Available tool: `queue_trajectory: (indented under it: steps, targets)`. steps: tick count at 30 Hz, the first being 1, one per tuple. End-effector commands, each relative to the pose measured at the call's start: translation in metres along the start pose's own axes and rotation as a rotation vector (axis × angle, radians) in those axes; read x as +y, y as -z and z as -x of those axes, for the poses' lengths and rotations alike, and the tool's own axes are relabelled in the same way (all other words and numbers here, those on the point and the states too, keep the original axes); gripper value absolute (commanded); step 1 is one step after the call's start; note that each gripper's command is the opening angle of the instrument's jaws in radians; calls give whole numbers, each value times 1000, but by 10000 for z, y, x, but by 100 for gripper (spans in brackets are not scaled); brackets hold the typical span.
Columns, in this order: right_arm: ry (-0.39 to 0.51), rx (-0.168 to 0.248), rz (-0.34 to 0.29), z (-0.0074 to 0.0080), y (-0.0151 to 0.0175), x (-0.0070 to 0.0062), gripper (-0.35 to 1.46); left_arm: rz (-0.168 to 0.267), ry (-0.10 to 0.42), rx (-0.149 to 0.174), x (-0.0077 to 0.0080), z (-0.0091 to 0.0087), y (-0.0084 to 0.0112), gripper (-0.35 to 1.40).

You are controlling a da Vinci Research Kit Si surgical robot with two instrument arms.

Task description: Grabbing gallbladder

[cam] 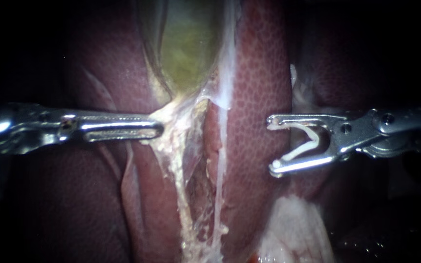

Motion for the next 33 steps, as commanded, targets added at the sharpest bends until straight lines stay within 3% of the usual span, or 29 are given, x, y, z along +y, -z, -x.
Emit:
queue_trajectory:
  steps: [1, 9, 33]
  targets:
    - [0, 0, 0, 0, 0, 0, 59, 2, -1, -8, 2, 5, 6, -35]
    - [0, 0, 0, 0, 0, 0, 59, 20, -7, -35, 13, 28, 30, -35]
    - [0, 0, 0, 0, -1, 0, 59, 23, -11, -37, 11, 30, 34, -35]
